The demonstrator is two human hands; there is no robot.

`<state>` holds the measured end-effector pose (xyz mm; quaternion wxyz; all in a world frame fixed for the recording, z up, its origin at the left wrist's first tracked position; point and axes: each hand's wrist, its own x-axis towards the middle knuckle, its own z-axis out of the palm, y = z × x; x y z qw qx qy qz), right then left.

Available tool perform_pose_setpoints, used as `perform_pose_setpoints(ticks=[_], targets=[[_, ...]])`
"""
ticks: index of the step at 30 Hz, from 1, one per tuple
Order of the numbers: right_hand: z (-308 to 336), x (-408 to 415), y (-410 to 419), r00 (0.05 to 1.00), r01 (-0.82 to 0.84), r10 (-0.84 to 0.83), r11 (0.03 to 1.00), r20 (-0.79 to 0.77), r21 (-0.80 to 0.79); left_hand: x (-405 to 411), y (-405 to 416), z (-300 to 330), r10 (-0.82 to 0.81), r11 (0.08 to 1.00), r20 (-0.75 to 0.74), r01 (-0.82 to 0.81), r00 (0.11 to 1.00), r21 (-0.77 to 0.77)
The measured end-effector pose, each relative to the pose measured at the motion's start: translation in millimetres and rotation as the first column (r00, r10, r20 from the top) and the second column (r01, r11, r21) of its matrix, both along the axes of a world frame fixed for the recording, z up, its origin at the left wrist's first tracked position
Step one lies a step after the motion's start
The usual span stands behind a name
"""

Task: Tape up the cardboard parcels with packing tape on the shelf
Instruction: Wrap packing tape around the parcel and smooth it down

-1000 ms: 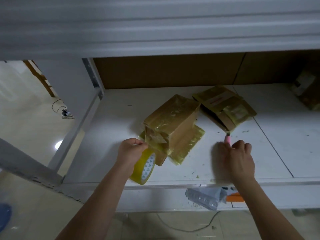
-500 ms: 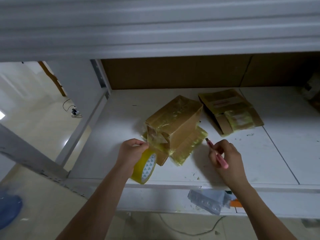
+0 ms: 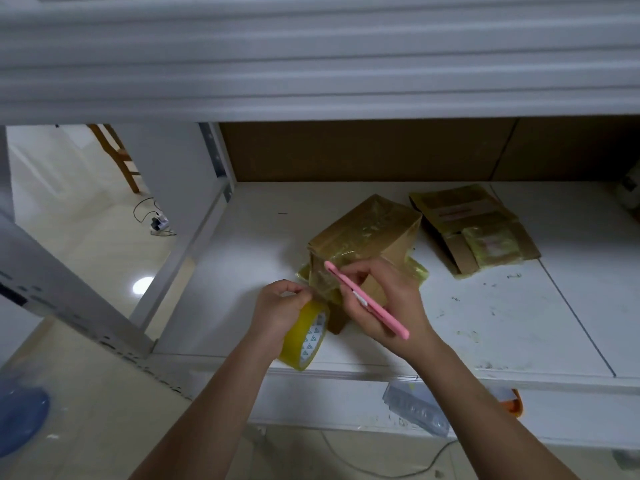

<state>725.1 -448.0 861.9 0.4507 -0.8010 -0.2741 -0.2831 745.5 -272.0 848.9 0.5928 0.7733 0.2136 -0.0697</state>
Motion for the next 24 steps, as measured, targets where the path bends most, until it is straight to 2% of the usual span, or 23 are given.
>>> perform_pose_setpoints(ticks=[4, 11, 15, 19, 24], targets=[[1, 11, 4, 0.992, -0.116, 0.107, 0.984, -0.069, -0.138, 1, 2, -1, 0.003, 0.999, -0.002, -0.003, 1.0, -0.046], [-7, 22, 5, 0.981, -0.137, 0.098, 0.962, -0.168, -0.238, 5, 8, -5, 0.003, 0.997, -0.011, -0.004, 1.0, -0.075], [-16, 25, 2, 0.984, -0.124, 0.065, 0.921, -0.167, -0.369, 8, 19, -5, -0.012, 0.999, -0.021, 0.011, 1.0, -0.042], [-10, 25, 0, 0.979, -0.125, 0.075, 0.957, -0.191, -0.263, 13, 38, -5, 0.036, 0.997, -0.054, -0.039, 0.998, -0.06], [-4, 19, 5, 0.934, -0.106, 0.088, 0.994, -0.346, -0.033, 10, 45, -6, 0.064, 0.994, -0.062, -0.069, 0.996, -0.084]])
